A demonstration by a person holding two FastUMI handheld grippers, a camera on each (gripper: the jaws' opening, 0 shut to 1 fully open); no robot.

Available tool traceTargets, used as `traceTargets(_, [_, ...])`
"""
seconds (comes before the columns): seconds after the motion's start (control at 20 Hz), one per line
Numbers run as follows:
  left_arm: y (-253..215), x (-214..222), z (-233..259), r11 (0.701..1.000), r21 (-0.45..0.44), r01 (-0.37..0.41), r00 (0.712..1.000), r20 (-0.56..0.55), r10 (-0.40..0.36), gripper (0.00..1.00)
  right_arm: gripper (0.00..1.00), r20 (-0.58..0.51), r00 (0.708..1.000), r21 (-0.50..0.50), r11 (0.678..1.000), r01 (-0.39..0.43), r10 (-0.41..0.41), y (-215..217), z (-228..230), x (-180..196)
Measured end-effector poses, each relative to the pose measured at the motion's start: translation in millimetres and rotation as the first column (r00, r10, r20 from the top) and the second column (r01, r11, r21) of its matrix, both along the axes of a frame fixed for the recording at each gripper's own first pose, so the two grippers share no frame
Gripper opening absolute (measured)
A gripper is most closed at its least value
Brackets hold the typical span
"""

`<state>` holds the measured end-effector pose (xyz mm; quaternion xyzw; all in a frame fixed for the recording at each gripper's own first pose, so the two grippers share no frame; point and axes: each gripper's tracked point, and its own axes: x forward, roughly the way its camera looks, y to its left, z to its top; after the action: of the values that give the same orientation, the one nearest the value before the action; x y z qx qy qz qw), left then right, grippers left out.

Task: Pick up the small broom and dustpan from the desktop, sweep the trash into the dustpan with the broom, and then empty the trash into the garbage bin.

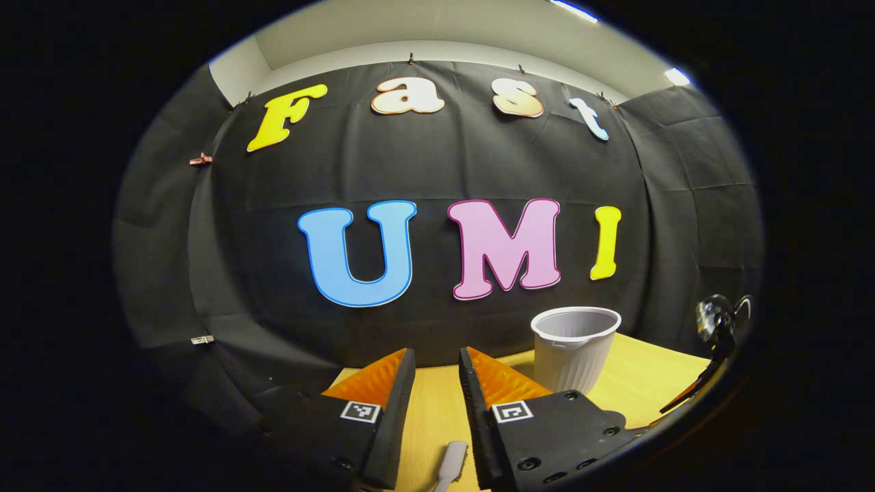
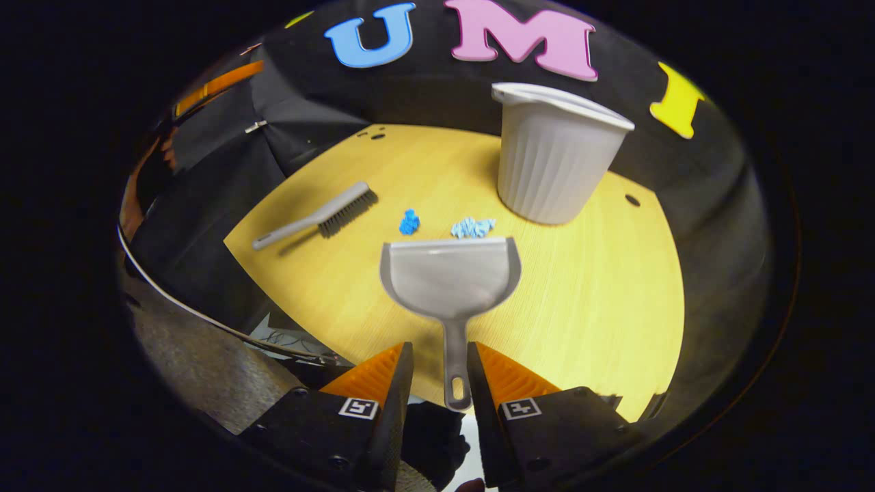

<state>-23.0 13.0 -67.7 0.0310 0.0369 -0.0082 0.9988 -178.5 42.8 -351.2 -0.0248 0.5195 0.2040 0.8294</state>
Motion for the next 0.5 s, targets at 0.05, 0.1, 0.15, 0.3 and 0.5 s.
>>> traceTargets(0.05, [1.9,-0.1,-3.5,1.0,0.0,-0.004,1.0,-0.005,0.004,0.45,0.49,-0.024,1.0,-0.015,1.0,-0.002,0.001,0.7,-9.0,1.4])
traceTargets(0.1, [5.3,-0.5,-4.8,1.0,0.001,-0.009,1.0,-0.008,0.009,0.45,0.49,-0.05,0.999,-0.036,0.999,-0.013,0.011,1.2,-17.6,2.1])
traceTargets(0.15, [8.6,-1.4,-8.3,1.0,0.001,-0.015,1.0,-0.011,0.015,0.45,0.5,-0.065,0.998,-0.052,0.998,-0.021,0.018,1.2,-24.6,3.4])
traceTargets(0.3, [18.2,0.7,-13.4,1.0,0.006,-0.029,0.999,-0.024,0.029,0.45,0.5,-0.085,0.996,-0.088,0.995,-0.045,0.038,3.7,-44.8,7.9])
traceTargets(0.5, [28.1,8.0,-19.7,0.999,0.008,-0.036,0.999,-0.033,0.036,0.45,0.51,-0.1,0.993,-0.128,0.989,-0.07,0.057,7.2,-66.9,19.2])
